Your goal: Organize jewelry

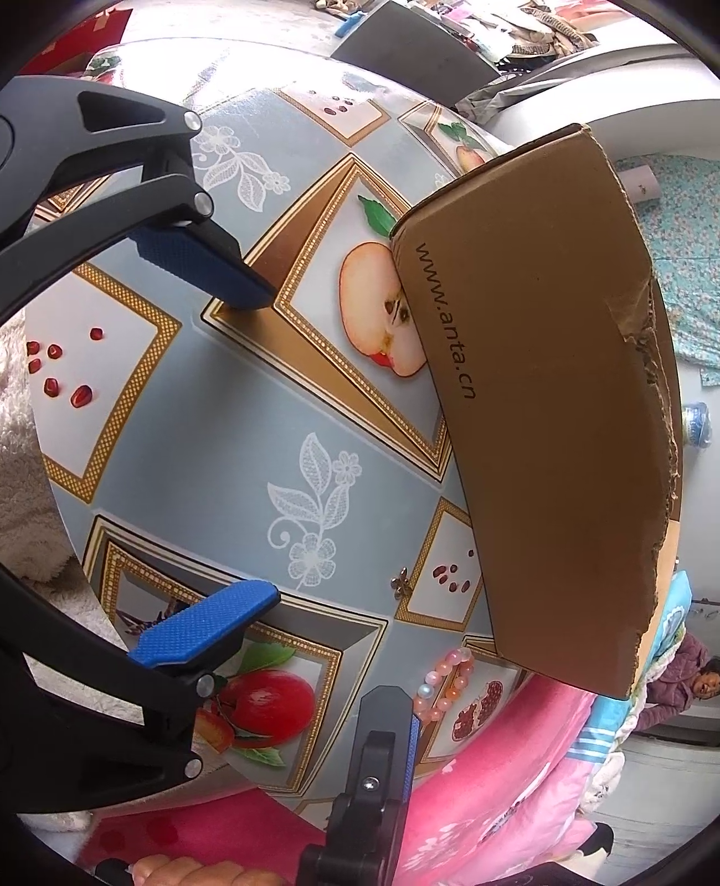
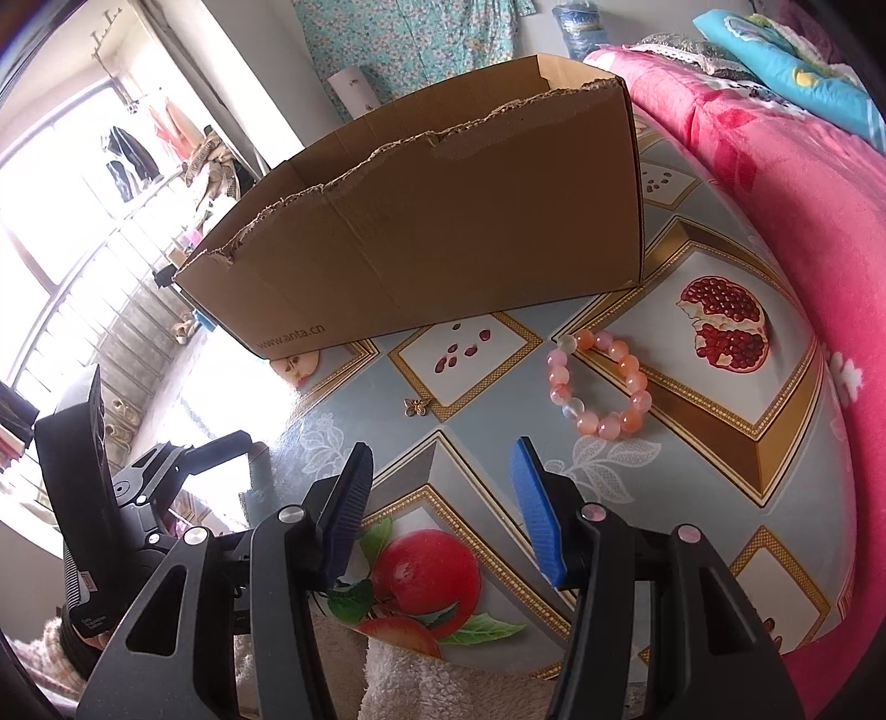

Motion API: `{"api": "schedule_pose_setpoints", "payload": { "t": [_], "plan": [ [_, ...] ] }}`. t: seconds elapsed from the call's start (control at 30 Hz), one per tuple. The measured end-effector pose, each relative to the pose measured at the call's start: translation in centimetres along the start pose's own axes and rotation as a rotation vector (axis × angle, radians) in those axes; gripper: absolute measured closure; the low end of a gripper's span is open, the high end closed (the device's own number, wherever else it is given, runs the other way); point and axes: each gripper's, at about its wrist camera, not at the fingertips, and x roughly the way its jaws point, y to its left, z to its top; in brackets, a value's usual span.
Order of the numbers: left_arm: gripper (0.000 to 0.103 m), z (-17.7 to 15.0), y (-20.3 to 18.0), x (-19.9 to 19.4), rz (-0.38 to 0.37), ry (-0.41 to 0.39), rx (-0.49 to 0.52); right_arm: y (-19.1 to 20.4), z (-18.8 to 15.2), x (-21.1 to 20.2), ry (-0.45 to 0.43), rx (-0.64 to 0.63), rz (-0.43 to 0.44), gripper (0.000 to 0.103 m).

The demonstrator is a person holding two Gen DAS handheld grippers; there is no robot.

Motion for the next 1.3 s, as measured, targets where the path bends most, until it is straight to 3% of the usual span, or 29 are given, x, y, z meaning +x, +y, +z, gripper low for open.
{"api": "schedule_pose_setpoints", "payload": {
  "t": [0.37, 0.63, 0.8, 0.97, 1.07, 1.17, 1.3],
  "plan": [
    [0.007, -0.3, 0.1, -0.1, 0.001, -0.029, 0.013, -0.3, -0.2, -1.3, -0.051, -0.008, -0.005, 0.052],
    [0.009, 0.2, 1.1, -0.3, -0.070, -0.056, -0.002, 0.0, 0.7, -0.8, -0.083, -0.049, -0.033, 0.052],
    [0.032, 2.1, 0.5, -0.4, -0.195, -0.114, -0.015, -0.6, 1.0, -0.6, -0.083, -0.083, -0.069, 0.057],
    [0.055, 4.3, -2.0, 1.2, -0.269, -0.100, 0.025, -2.0, 1.6, -0.4, -0.093, -0.056, -0.074, 0.058],
    [0.064, 4.9, -3.0, 2.2, -0.274, -0.072, 0.035, -2.7, 1.8, -0.1, -0.091, -0.038, -0.064, 0.059],
    [0.067, 4.9, -3.8, 2.2, -0.233, -0.074, 0.056, -3.3, 1.8, 0.3, -0.090, -0.031, -0.051, 0.061],
    [0.078, 4.9, -4.3, 2.2, -0.162, -0.069, 0.047, -3.8, 1.7, 0.5, -0.106, -0.036, -0.044, 0.063]
  ]
}}
